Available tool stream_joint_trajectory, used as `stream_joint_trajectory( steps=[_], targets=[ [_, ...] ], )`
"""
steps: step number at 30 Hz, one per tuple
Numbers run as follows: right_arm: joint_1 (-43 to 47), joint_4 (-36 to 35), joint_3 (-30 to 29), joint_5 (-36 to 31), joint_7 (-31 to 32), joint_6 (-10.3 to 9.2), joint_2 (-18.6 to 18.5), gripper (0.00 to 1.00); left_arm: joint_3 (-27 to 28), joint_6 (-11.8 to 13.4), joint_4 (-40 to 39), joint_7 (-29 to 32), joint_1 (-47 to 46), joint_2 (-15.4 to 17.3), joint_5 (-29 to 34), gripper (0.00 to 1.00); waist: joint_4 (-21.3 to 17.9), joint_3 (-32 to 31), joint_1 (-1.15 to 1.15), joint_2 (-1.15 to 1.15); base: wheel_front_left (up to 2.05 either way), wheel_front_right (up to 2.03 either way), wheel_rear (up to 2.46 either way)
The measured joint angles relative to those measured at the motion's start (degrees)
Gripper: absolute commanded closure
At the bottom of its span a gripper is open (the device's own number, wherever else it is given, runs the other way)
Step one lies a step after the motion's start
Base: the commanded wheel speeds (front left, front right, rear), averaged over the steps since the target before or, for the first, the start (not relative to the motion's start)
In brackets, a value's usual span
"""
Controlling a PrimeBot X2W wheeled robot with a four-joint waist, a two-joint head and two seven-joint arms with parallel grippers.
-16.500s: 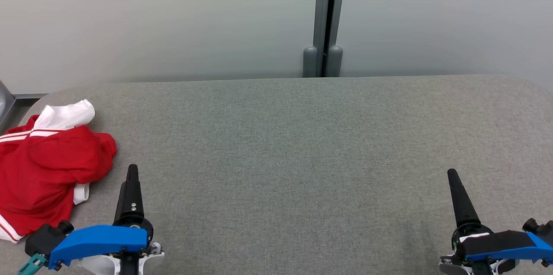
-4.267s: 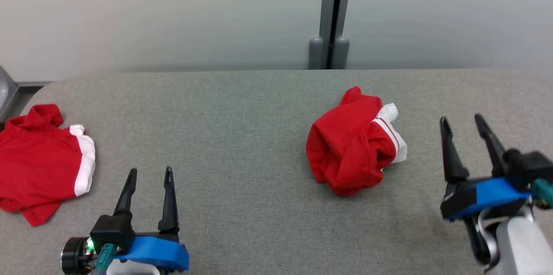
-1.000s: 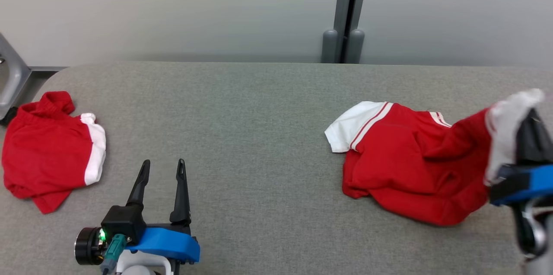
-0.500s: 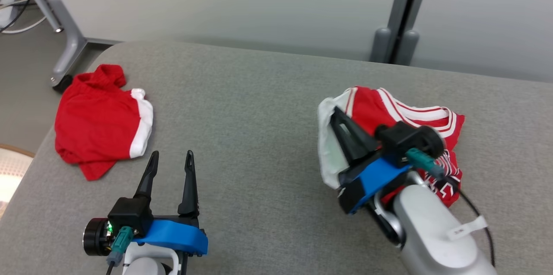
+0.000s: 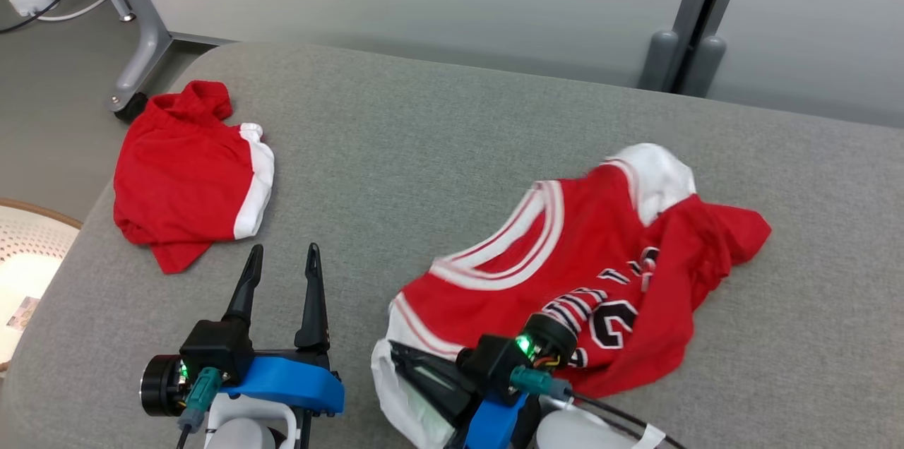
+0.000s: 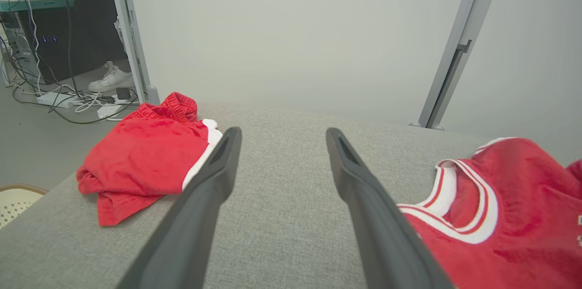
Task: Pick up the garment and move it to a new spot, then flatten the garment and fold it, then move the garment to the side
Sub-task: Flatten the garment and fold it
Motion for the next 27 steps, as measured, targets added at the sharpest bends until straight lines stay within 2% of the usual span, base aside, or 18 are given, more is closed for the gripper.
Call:
stream_joint_trajectory(
  steps=[1,2,3,6,9,13,16,22,27],
  targets=[
    [0.05,0.26,1.15,0.65,-0.01,0.0,-0.04,0.99,0.05,0.1,0.0,-0.01,0.0,0.0,0.0,0.0,-0.21,0.02,0.0,0.0,0.0,0.0,0.0],
    [0.01,0.44,2.09,1.07,-0.02,-0.01,-0.07,0.34,0.13,0.2,-0.01,0.0,-0.01,-0.01,-0.01,0.0,-0.47,0.05,0.0,0.0,0.0,0.0,0.0],
    [-0.05,0.62,2.71,1.42,-0.04,-0.01,-0.07,0.0,0.19,0.24,0.0,0.0,-0.02,-0.02,0.0,0.0,-0.75,0.04,0.0,0.0,0.0,0.0,0.0],
    [-0.51,1.24,2.56,1.64,-0.11,0.0,-0.02,0.0,0.73,0.24,0.03,0.0,-0.01,-0.01,0.1,0.0,-1.77,-0.14,0.0,0.0,0.0,0.0,0.0],
    [-1.52,1.54,-1.07,0.16,-0.18,0.0,-0.02,0.0,1.11,0.24,0.03,0.0,-0.01,-0.01,0.24,0.0,-2.91,-0.59,0.0,0.0,0.0,0.0,0.0],
    [-1.52,1.78,-10.21,-4.13,-0.19,0.0,-0.37,0.0,1.79,0.22,-0.1,0.0,0.2,-0.03,0.86,0.0,-4.63,-1.32,0.0,0.0,0.0,0.0,0.0],
    [-0.43,-0.36,-18.87,-6.9,-0.19,-0.01,-2.23,0.0,2.67,-0.09,-0.22,0.0,0.86,0.03,1.21,0.0,-5.95,-1.97,0.0,0.0,0.0,0.0,0.0],
    [7.11,-6.38,-34.89,-11.36,-0.22,-0.01,-5.42,0.0,3.54,-0.27,-0.76,0.0,2.03,0.11,1.81,0.0,-8.46,-3.14,0.0,0.0,0.0,0.0,0.0],
    [15.13,-10.23,-44.76,-14.22,-0.23,-0.01,-6.48,0.0,4.21,-0.51,-0.96,0.0,2.98,0.1,2.21,0.0,-9.72,-3.94,0.0,0.0,0.0,0.0,0.0]
  ],
)
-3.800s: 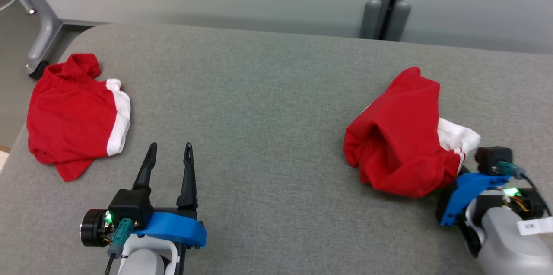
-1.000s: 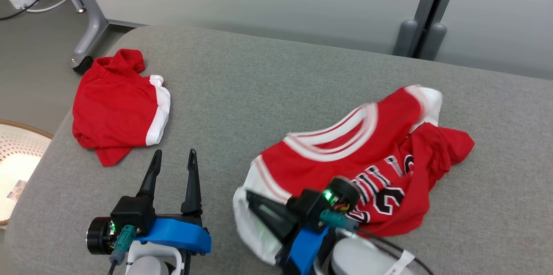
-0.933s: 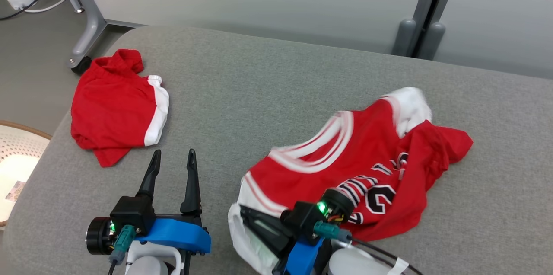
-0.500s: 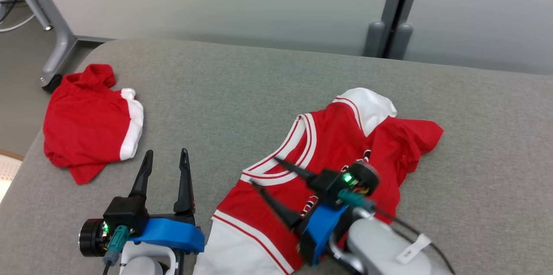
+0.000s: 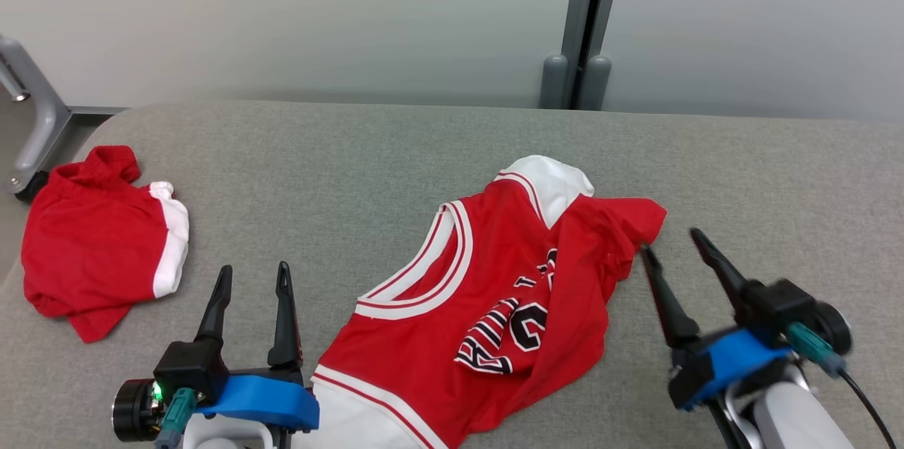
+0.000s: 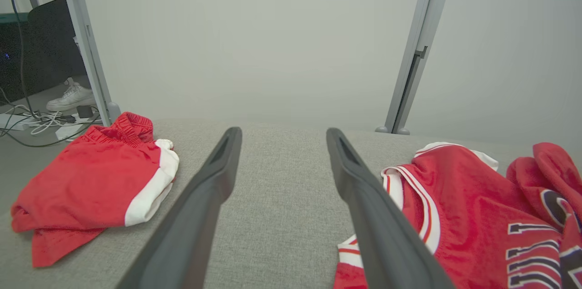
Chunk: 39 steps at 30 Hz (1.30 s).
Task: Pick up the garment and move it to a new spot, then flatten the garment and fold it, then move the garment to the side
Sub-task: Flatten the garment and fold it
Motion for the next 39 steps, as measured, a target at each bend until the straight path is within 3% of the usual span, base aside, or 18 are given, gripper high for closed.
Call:
stream_joint_trajectory(
  steps=[6,18,26,37,38,39],
  targets=[
    [6.6,-3.1,-6.04,-2.42,0.3,0.0,0.45,0.0,0.35,-0.03,-0.52,0.0,0.31,-0.02,0.36,0.0,-0.94,0.07,-0.01,0.0,0.0,0.0,0.0],
    [4.25,-5.25,-5.46,-3.63,4.74,0.0,1.47,0.0,-0.15,-0.29,-0.53,0.0,-0.31,-0.05,0.43,0.0,0.14,1.24,-0.01,0.0,0.0,0.0,0.0],
    [-1.02,1.96,-3.6,-4.15,7.88,0.01,0.11,0.0,-1.09,-0.22,-0.66,0.0,-1.05,-0.08,0.38,0.0,2.57,3.01,0.0,0.0,0.0,0.0,0.0],
    [-7.12,16.14,-2.74,-4.15,5.19,0.01,-0.79,0.0,-2.29,0.32,-0.73,0.0,-2.99,-0.08,-0.6,0.0,6.47,6.52,0.0,0.0,0.0,0.0,0.0],
    [-7.75,17.37,-2.67,-4.16,5.1,0.01,-0.77,0.25,-2.35,0.33,-0.75,0.0,-3.16,-0.1,-0.6,0.0,6.71,6.76,0.0,0.0,0.0,0.0,0.0],
    [-8.23,18.52,-2.68,-4.15,4.65,0.01,-0.74,0.64,-2.42,0.33,-0.76,0.0,-3.36,-0.1,-0.6,0.0,6.94,6.95,0.01,0.0,0.0,0.0,0.0]
  ],
)
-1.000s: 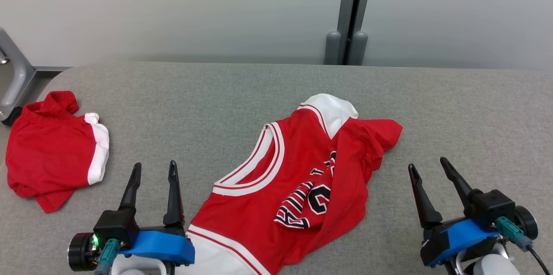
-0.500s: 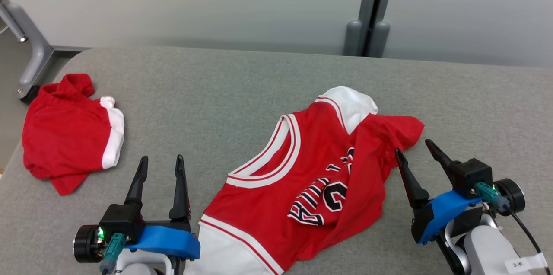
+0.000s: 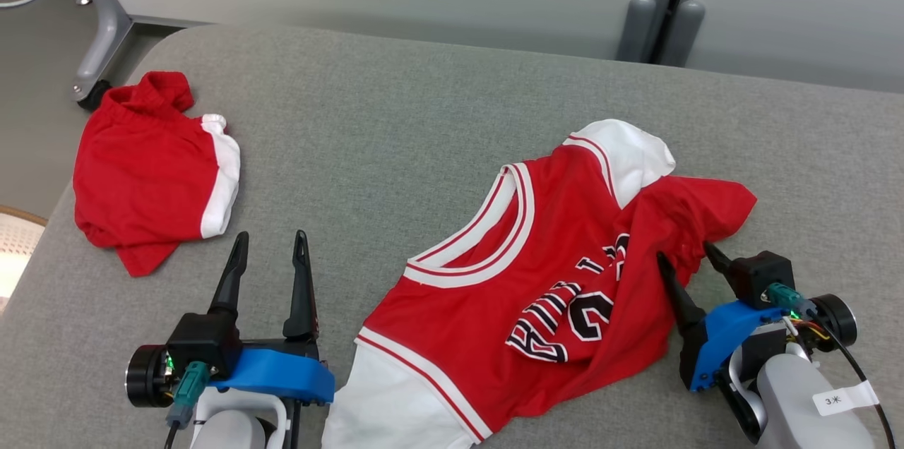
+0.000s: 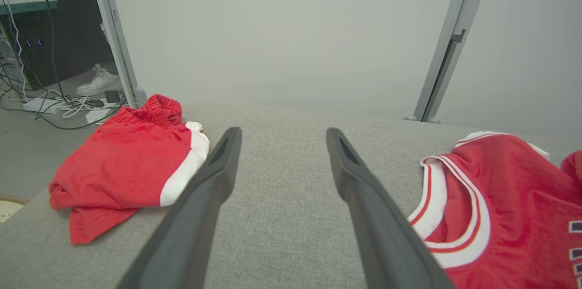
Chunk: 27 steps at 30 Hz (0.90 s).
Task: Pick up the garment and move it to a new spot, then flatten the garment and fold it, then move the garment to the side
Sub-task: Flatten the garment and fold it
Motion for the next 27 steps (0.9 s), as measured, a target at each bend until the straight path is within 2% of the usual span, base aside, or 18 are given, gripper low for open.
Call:
stream_joint_trajectory(
  steps=[1,7,12,19,24,25,27],
  targets=[
    [-0.38,1.0,-0.04,-0.01,-0.34,0.0,0.04,1.0,-0.02,0.0,0.02,0.0,-0.07,0.0,-0.01,0.0,0.17,0.12,0.0,0.0,0.0,0.0,0.0],
    [-1.38,3.57,0.8,0.15,-3.19,0.0,0.11,1.0,0.43,0.41,0.37,0.0,0.75,0.01,0.0,0.0,-0.26,-0.87,0.0,0.0,0.0,0.0,0.0],
    [1.12,0.22,2.2,0.98,-4.19,0.0,-2.59,1.0,0.76,0.11,1.12,0.0,2.4,0.0,-0.01,0.0,-2.09,-3.27,0.0,0.0,0.0,0.0,0.0],
    [10.41,-11.68,2.87,3.72,-3.34,0.0,-7.05,1.0,0.7,-0.01,1.42,0.0,3.87,-0.01,-0.53,0.0,-6.47,-6.18,0.0,0.0,0.0,0.0,0.0],
    [20.3,-23.19,1.74,5.42,1.12,0.0,-8.47,1.0,0.29,0.16,1.49,0.0,4.37,-0.01,-0.97,0.0,-9.48,-7.12,-0.01,0.0,0.0,0.0,0.0],
    [24.5,-27.72,1.22,5.88,3.11,0.0,-8.42,1.0,0.2,0.19,1.49,0.0,4.43,-0.04,-1.0,0.0,-10.44,-7.21,-0.01,0.0,0.0,0.0,0.0],
    [29.03,-31.32,0.63,6.08,5.03,0.0,-8.08,1.0,0.33,0.18,1.56,0.0,4.5,-0.04,-1.01,0.0,-11.24,-7.18,-0.01,0.0,0.0,0.0,0.0]
  ],
)
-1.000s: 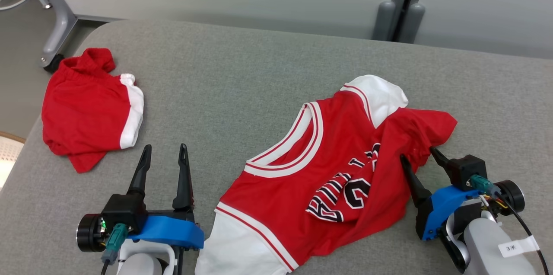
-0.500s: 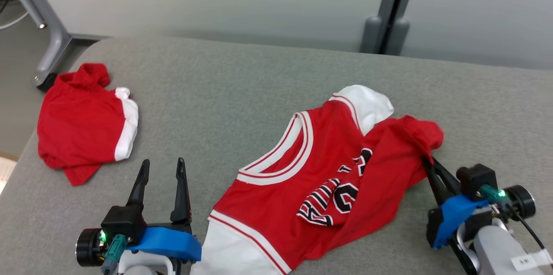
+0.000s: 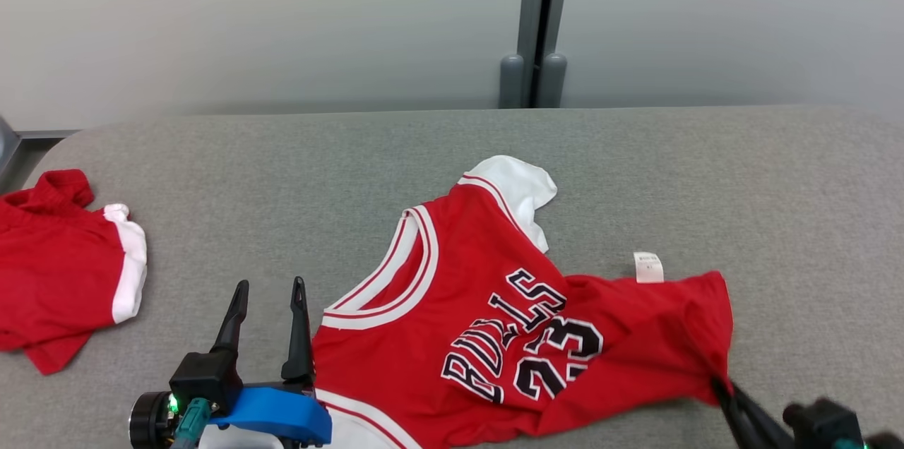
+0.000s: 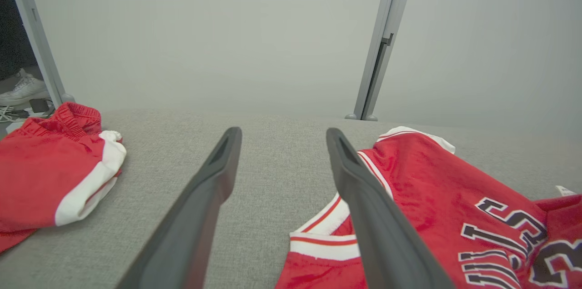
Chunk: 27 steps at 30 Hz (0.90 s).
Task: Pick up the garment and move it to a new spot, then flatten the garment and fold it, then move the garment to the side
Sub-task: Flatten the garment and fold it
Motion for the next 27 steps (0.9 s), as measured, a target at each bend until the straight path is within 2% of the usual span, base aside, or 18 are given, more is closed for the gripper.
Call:
stream_joint_trajectory(
  steps=[4,5,6,11,18,27],
  targets=[
    [7.15,-4.23,-1.12,0.66,3.04,0.0,1.45,1.0,0.26,0.26,-0.02,0.0,0.04,0.01,-0.05,0.0,-1.17,0.16,0.0,0.0,0.0,0.0,0.0],
    [8.17,-4.79,-1.58,0.91,3.34,0.0,1.79,0.69,0.4,0.26,-0.09,0.0,0.04,0.01,-0.12,0.0,-1.44,0.26,0.0,0.0,0.0,0.0,0.0],
    [8.87,-5.49,-2.19,0.9,3.61,0.0,2.14,0.0,0.43,0.27,-0.11,0.0,0.04,0.01,-0.22,0.0,-1.72,0.33,0.0,0.0,0.0,0.0,0.0],
    [8.97,-9.57,-4.38,-0.03,3.68,0.0,2.68,0.0,0.7,0.27,-0.14,0.0,0.04,0.0,-0.12,0.0,-2.8,0.4,0.0,0.0,0.0,0.0,0.0],
    [3.59,-14.38,-7.51,-0.51,3.86,0.0,-0.07,0.0,1.05,0.16,-0.03,0.0,-0.13,0.01,0.23,0.0,-3.02,0.37,0.0,0.0,0.0,0.0,0.0],
    [-8.22,-11.46,-7.8,-0.51,7.36,0.0,-3.47,0.0,1.8,-0.62,-0.41,0.0,-1.29,0.01,1.12,0.0,-1.73,1.72,0.01,0.0,0.0,0.0,0.0]
  ],
)
